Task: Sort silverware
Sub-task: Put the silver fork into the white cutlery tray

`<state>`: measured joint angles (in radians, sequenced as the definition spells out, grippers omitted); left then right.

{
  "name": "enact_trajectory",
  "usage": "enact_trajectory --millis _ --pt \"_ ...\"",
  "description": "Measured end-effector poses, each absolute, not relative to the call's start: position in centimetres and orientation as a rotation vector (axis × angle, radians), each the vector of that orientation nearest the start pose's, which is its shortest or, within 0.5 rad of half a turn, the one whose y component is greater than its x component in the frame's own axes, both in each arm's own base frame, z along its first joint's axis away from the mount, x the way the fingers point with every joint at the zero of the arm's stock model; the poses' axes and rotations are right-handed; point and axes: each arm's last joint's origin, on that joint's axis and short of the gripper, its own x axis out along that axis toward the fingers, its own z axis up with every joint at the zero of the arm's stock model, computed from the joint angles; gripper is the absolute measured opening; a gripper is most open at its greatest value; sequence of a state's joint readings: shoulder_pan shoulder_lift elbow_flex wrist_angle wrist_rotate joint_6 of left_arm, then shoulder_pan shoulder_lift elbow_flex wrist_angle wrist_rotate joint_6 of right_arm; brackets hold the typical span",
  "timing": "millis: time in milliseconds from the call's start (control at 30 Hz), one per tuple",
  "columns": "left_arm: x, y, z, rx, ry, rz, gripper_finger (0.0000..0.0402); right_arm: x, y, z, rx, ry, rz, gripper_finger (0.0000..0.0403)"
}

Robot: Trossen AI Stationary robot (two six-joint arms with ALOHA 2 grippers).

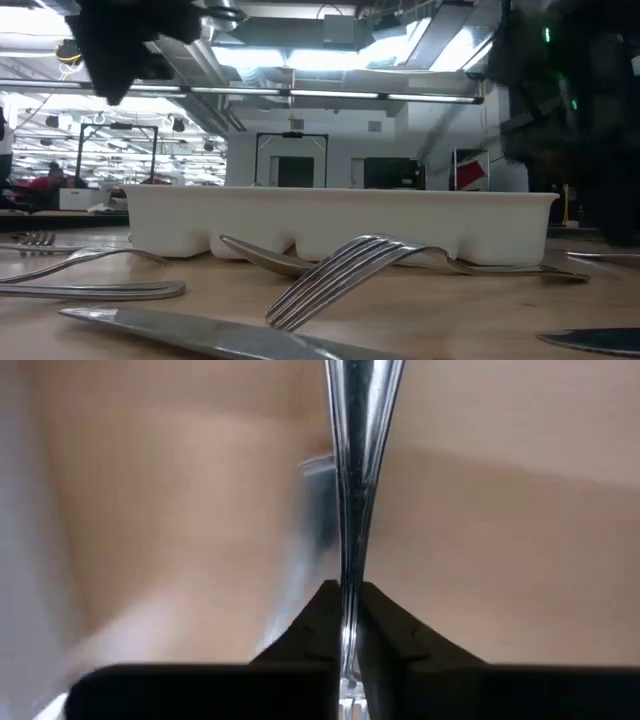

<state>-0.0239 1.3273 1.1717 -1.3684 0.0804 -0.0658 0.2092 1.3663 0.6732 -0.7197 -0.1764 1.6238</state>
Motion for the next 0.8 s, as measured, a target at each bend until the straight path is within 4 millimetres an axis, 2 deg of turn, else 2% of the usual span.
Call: enact_trajectory --millis 133,300,533,633,800 --pt "20.8 -1.8 26.8 -0.014 1.573 -0.114 0.0072 21.1 5.0 17.7 1.275 1.277 -0.810 0.0007" --pt "20.2 -3.0 23.6 0.114 1.594 -0.242 0.0072 22.9 5.2 21.2 1.286 1.143 -0.704 0.0014" --pt "19.4 -4.0 19.8 0.196 1.579 -0.324 0.0072 25.9 5.3 25.4 1.279 0.792 -0.563 0.0011" --pt "19.1 -4.2 18.6 0.204 1.567 -0.333 0.0072 27.1 5.4 26.1 1.287 0.655 -0.495 0.0013" --pt "18.9 -4.3 17.5 0.228 1.566 -0.334 0.0072 29.5 5.8 25.5 1.283 0.538 -0.433 0.0012"
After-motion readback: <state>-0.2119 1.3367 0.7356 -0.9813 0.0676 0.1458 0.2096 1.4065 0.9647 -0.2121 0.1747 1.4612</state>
